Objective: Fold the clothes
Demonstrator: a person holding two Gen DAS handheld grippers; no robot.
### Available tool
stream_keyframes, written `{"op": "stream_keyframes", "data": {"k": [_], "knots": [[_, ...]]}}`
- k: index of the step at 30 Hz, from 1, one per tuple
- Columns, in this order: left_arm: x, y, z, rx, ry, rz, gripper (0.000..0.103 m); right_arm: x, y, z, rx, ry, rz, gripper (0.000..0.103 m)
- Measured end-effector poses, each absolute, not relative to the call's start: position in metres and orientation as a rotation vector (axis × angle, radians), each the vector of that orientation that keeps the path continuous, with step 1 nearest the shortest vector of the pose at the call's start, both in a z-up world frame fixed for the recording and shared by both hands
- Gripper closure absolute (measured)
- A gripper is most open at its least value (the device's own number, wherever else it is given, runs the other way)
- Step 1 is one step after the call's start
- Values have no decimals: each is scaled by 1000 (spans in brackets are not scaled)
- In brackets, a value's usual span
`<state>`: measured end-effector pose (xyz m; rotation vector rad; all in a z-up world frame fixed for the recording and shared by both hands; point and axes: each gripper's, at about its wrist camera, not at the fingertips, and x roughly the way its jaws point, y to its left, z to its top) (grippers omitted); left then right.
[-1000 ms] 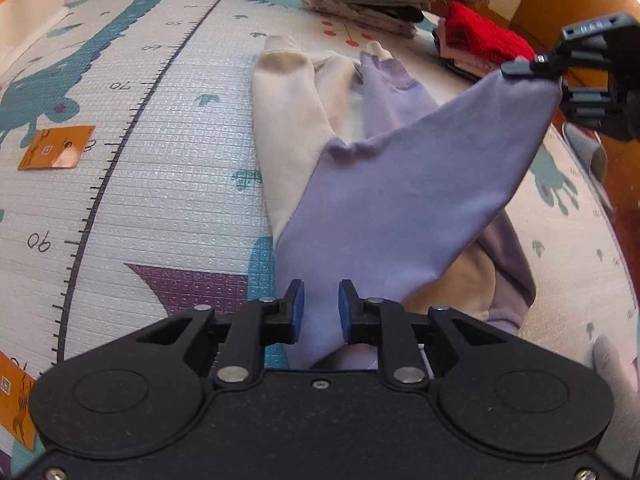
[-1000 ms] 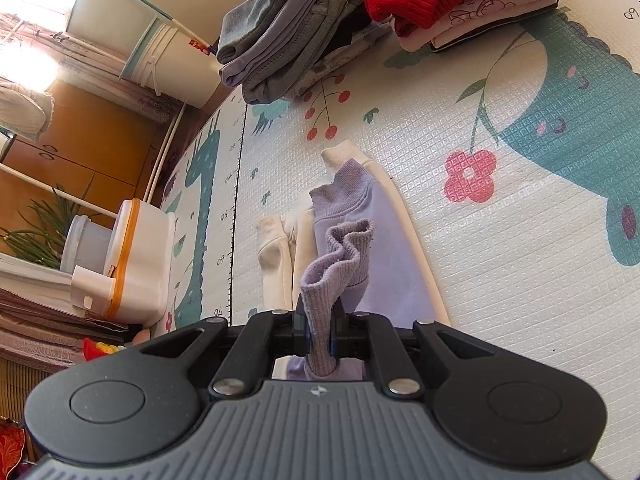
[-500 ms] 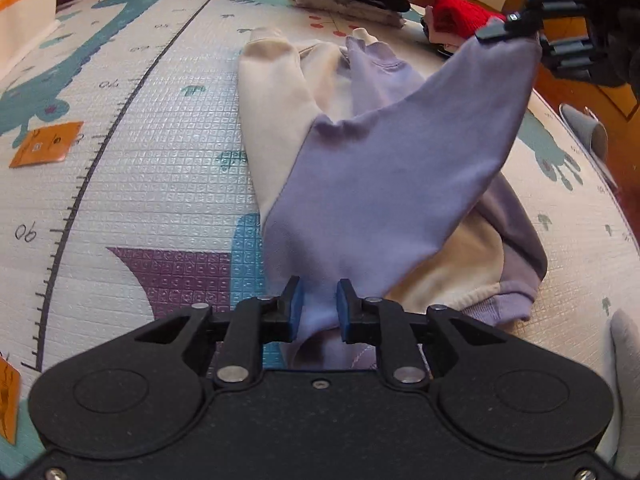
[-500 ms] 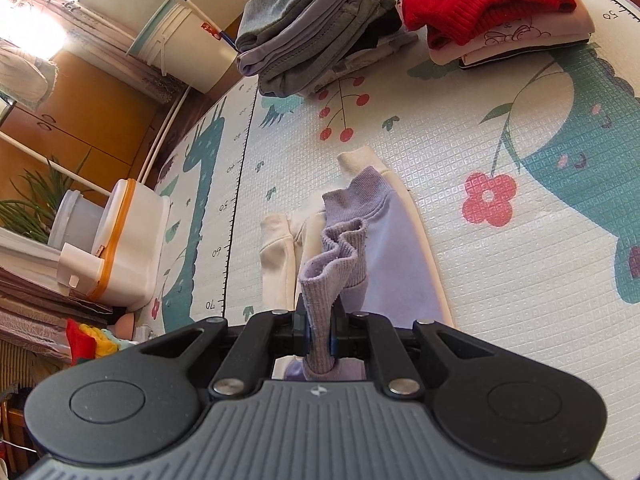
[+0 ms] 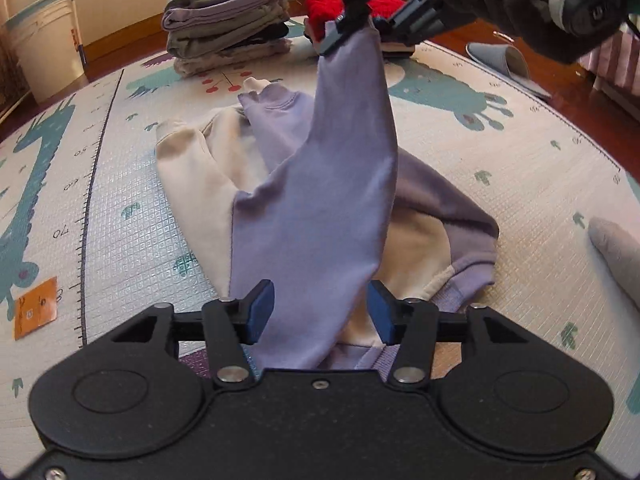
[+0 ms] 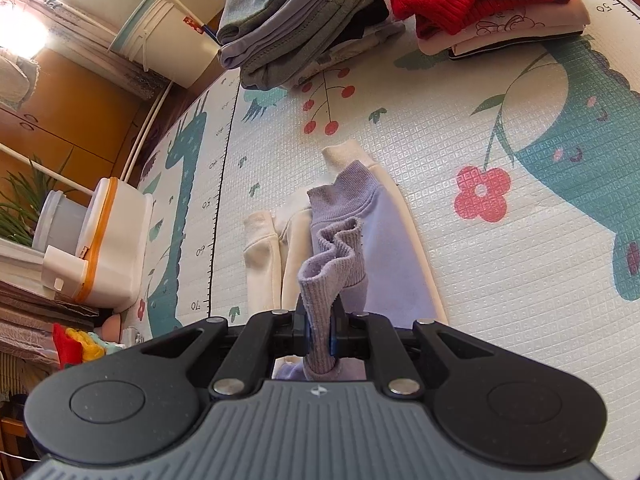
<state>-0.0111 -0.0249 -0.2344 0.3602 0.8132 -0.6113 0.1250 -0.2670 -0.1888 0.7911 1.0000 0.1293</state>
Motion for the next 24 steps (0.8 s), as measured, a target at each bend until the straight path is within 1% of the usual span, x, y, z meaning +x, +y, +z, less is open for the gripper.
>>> {"op": "stream_keyframes", "data": {"k": [4, 7, 10, 16, 24], "knots": [[-11, -17, -255, 320, 867, -602, 53, 135, -260, -187, 834, 1009, 124, 91], [-16, -14, -265, 299, 900, -623, 53, 146, -250, -180, 813, 1006, 127, 91], [-15, -7, -262, 223, 902, -620, 53, 157, -242, -175, 820, 1001, 137, 91], [-15, 2, -257, 187, 869, -588, 53, 177, -228, -161, 799, 993, 153, 91], [-19, 6, -257, 171, 854, -584, 53, 159, -234, -134, 766, 964, 148, 91]]}}
